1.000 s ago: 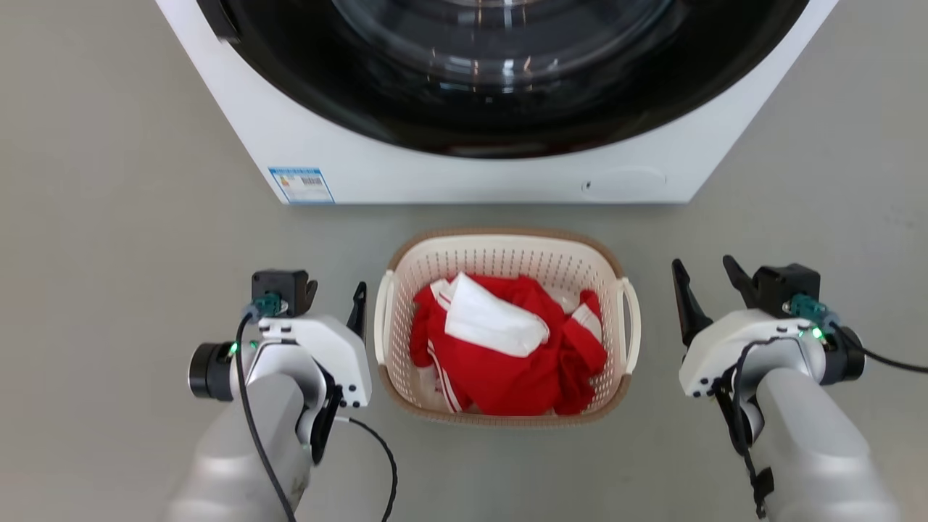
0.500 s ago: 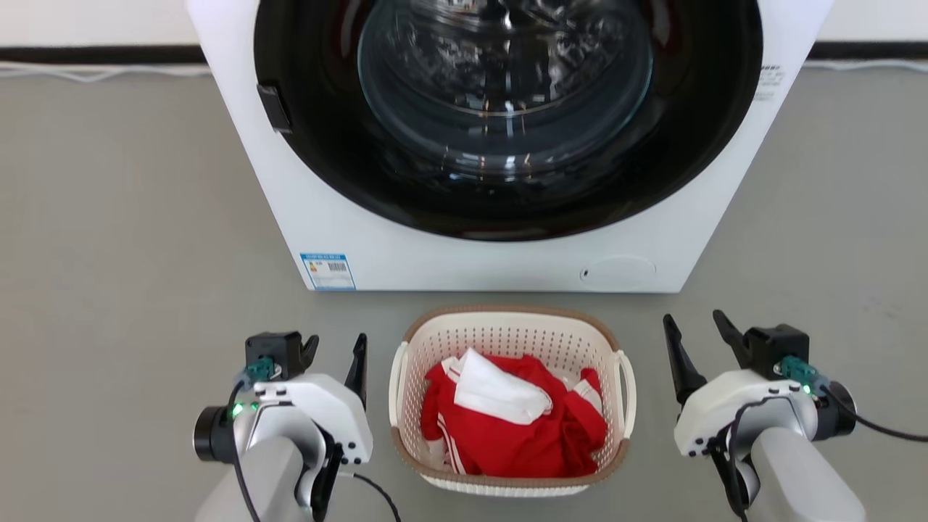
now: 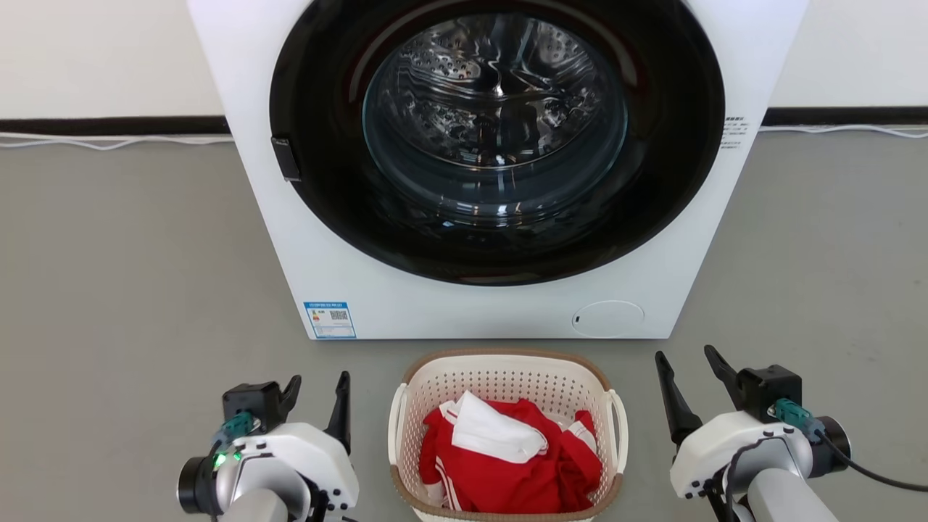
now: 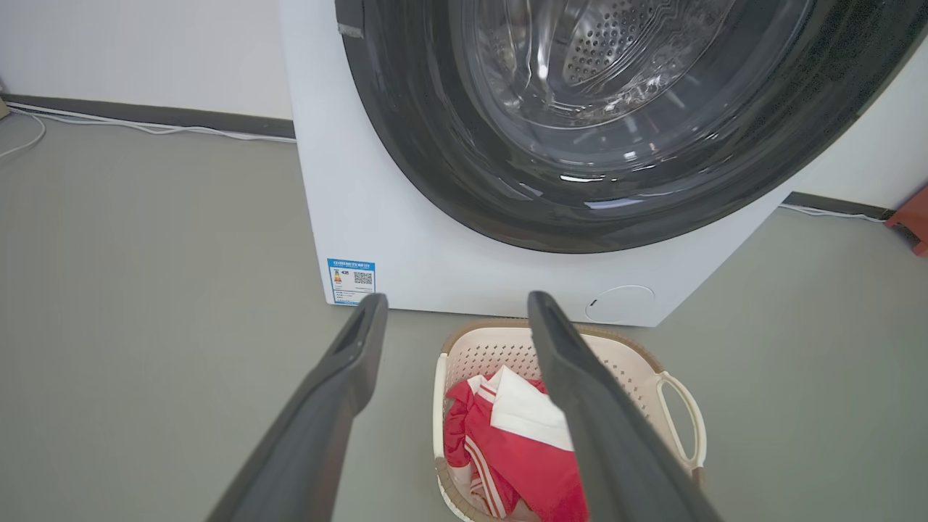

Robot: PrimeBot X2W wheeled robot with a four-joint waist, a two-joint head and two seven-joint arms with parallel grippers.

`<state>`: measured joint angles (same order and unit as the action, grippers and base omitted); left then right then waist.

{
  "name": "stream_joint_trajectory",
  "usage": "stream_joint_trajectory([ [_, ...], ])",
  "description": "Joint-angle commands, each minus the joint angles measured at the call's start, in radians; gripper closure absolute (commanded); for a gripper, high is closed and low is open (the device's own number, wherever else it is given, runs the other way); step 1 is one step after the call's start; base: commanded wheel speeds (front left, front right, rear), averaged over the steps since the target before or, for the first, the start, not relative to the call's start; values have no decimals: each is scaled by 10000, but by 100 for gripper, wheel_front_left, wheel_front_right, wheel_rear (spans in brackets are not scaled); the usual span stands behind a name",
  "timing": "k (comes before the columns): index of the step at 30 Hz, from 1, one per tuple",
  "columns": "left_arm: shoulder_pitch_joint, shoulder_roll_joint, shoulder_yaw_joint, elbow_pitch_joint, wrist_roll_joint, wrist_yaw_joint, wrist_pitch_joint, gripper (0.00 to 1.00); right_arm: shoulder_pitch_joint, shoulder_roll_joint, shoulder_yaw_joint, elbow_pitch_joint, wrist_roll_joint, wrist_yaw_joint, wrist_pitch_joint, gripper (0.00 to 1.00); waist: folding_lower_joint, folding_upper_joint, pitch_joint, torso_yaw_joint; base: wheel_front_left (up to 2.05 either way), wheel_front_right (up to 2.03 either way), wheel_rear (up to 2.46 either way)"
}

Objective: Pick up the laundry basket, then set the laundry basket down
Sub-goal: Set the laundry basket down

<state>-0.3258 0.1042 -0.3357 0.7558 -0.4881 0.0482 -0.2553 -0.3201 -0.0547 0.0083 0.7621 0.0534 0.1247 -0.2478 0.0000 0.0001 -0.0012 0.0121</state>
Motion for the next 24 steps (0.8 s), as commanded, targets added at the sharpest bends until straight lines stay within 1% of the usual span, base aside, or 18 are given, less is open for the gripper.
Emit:
stream_joint_trajectory([
  [1,-26,196,502,-416,107,21,-65,0,7,45,264,-356,50,60,-139,0,0,-1,-88,-32,0,0,0],
  [17,1455,-123,1866,-2116,873,-110,-65,0,1124,45,116,-1426,4,60,-139,0,0,-1,-641,-176,0,0,0],
  [24,1998,-312,2226,-2633,1073,-168,-65,0,1342,45,129,-1723,38,60,-139,0,0,-1,-815,-255,0,0,0],
])
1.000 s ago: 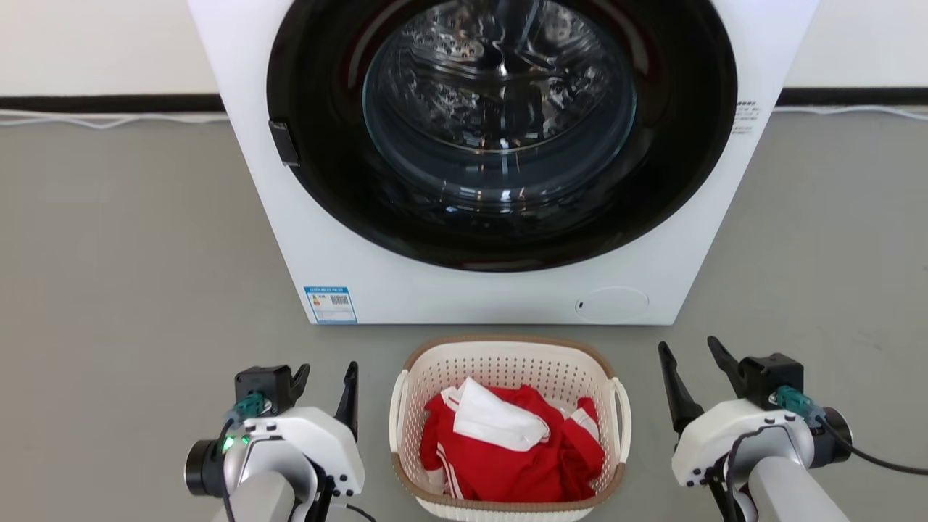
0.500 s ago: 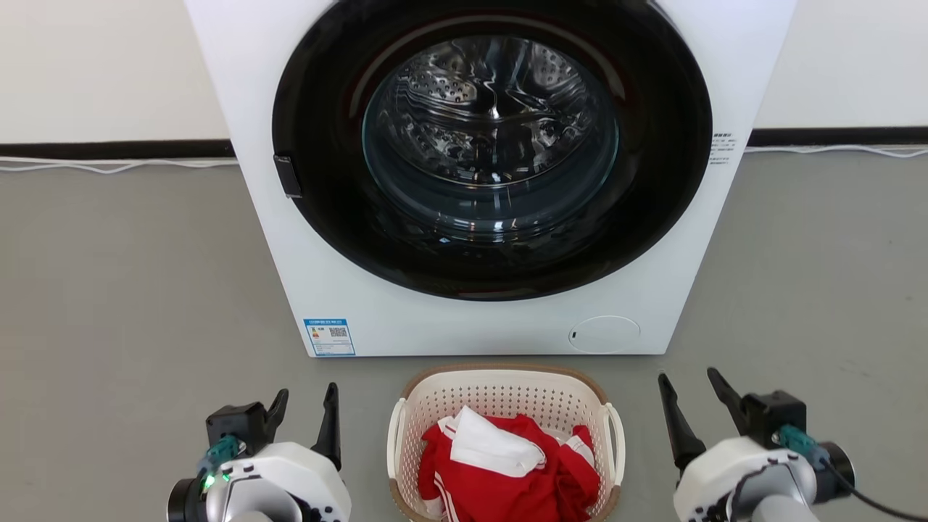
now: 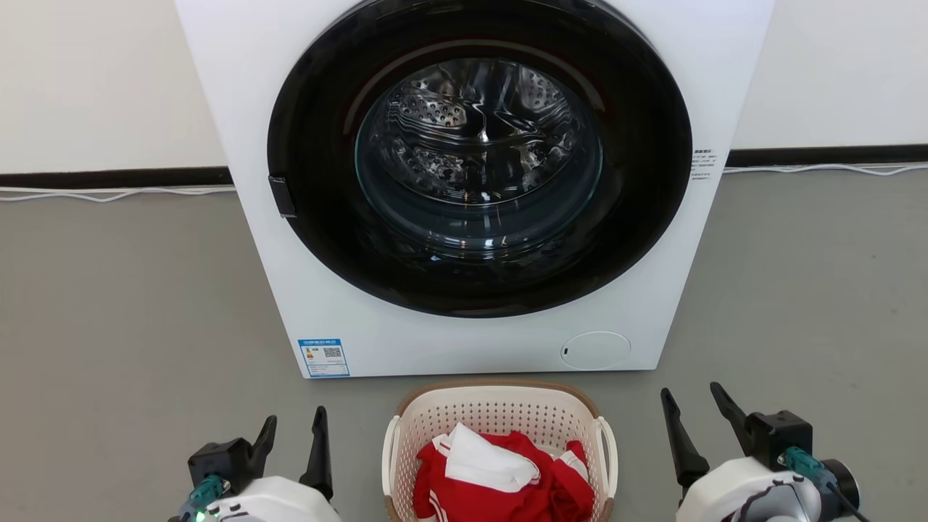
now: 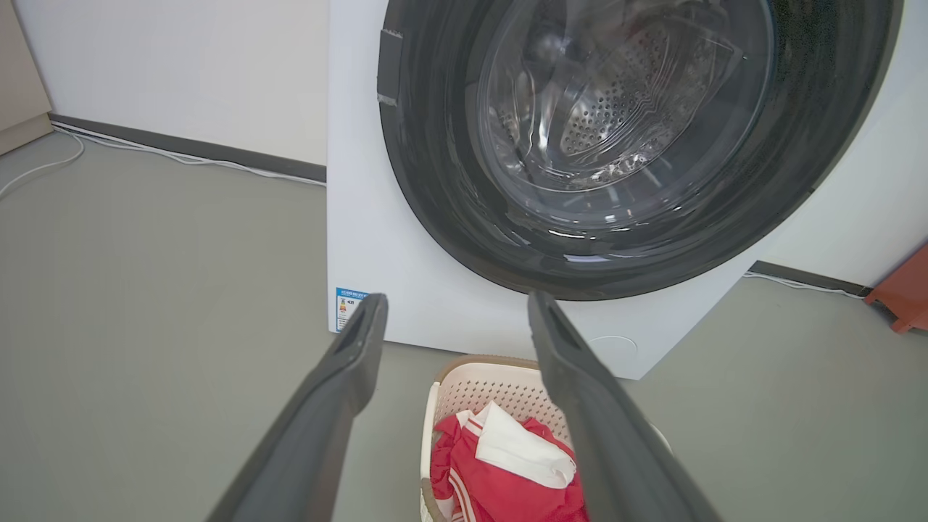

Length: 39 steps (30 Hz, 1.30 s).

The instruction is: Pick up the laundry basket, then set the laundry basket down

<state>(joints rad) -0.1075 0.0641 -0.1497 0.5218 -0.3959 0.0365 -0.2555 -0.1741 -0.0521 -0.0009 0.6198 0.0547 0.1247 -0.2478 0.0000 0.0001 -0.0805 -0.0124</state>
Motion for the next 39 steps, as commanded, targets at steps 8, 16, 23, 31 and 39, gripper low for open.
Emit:
stream_joint_trajectory([
  [8,135,-23,667,-512,271,-109,-63,0,86,19,236,-502,62,60,-139,0,0,-1,-151,-31,0,0,0],
  [16,161,-78,817,-519,370,-133,-63,0,160,19,233,-603,90,60,-139,0,0,-1,-169,-47,0,0,0],
  [23,731,-209,489,200,290,-107,11,100,687,36,18,92,87,-11,23,100,0,-1,-171,-53,0,0,0],
  [31,710,-213,655,82,-465,-204,269,100,680,39,-117,-53,1023,-7,308,100,20,-1,-134,-42,0,0,0],
  [39,673,-208,770,-127,-1262,-303,483,100,711,38,-138,-342,2026,-3,488,100,1,-1,-45,-31,0,0,0],
])
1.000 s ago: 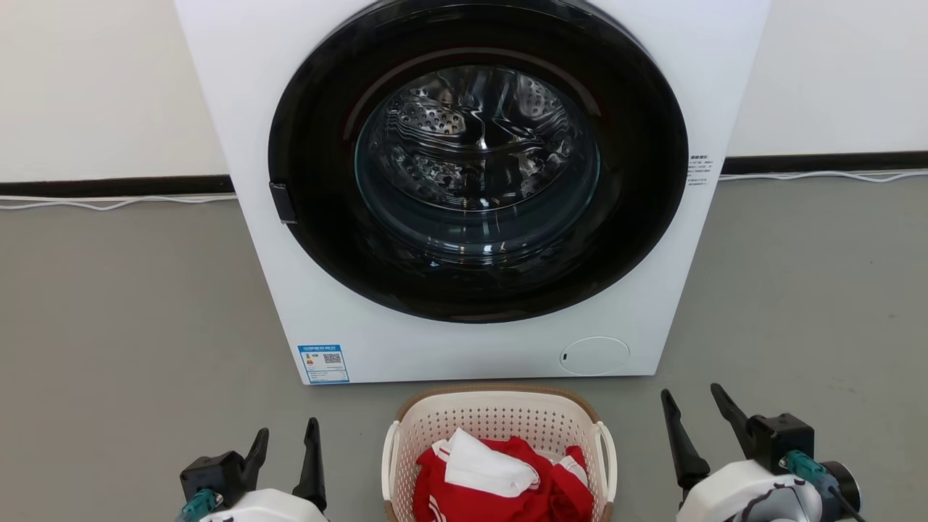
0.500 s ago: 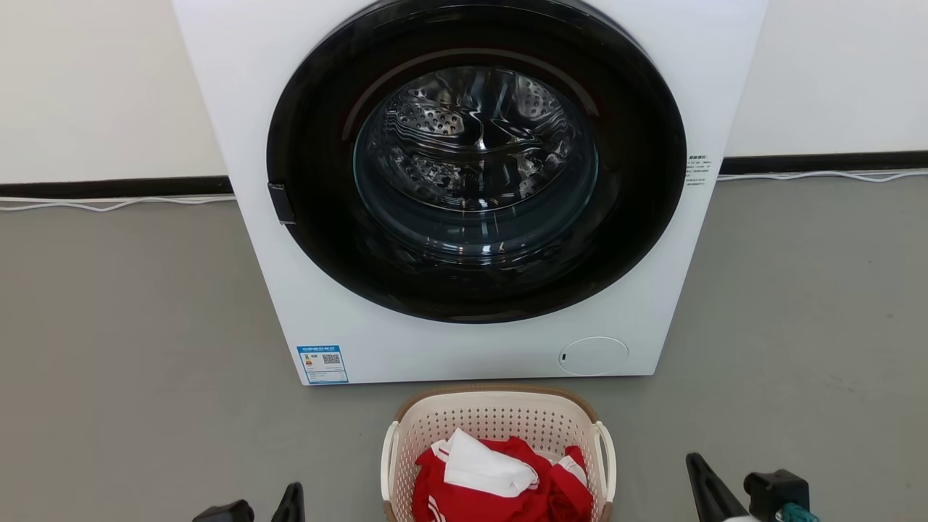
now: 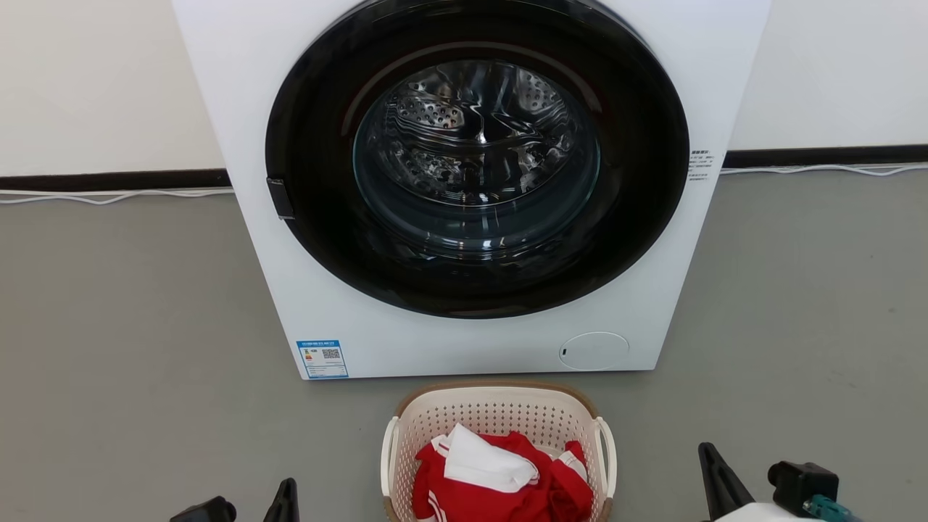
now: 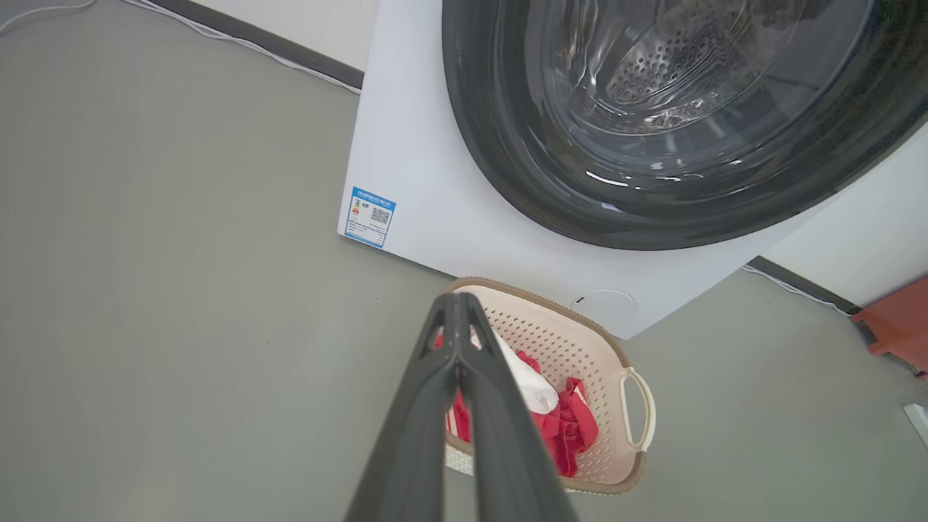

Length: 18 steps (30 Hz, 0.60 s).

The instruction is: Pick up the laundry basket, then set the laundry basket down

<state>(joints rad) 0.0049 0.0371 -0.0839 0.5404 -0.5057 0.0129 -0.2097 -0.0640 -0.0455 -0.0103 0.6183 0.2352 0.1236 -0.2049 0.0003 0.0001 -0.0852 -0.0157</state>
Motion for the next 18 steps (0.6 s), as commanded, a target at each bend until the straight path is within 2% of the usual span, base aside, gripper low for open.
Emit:
stream_joint_trajectory([
  [1,-457,63,129,-338,-263,-80,53,100,-388,-28,-50,-361,346,10,84,100,-3,-1,10,3,0,0,0],
  [18,-564,74,429,-778,-2053,-305,575,100,-386,-31,-200,-934,2573,20,586,100,-3,-1,156,29,0,0,0],
])
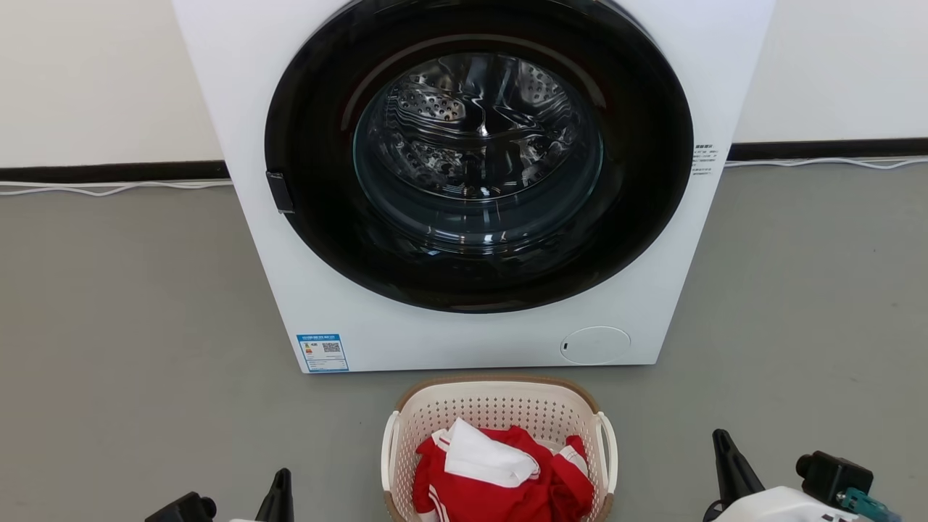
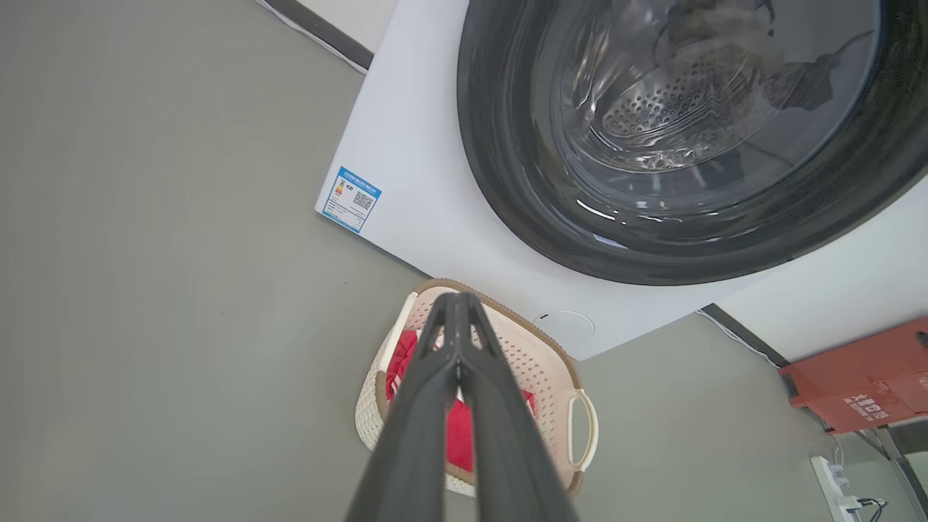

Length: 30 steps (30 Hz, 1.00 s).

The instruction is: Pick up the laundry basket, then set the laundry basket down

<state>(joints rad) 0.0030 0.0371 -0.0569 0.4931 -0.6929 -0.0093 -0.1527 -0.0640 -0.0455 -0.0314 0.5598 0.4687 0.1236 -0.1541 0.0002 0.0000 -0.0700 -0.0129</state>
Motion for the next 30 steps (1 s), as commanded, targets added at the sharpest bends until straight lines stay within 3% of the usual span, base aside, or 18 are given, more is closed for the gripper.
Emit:
stream_joint_trajectory([
  [1,-551,75,176,-328,-281,-95,34,100,-386,-31,2,-380,361,20,106,100,-2,0,12,3,0,0,0],
  [30,-727,92,659,-1002,-3064,-446,860,100,-403,-36,-256,-1250,3826,36,911,100,-2,0,237,42,0,0,0],
])
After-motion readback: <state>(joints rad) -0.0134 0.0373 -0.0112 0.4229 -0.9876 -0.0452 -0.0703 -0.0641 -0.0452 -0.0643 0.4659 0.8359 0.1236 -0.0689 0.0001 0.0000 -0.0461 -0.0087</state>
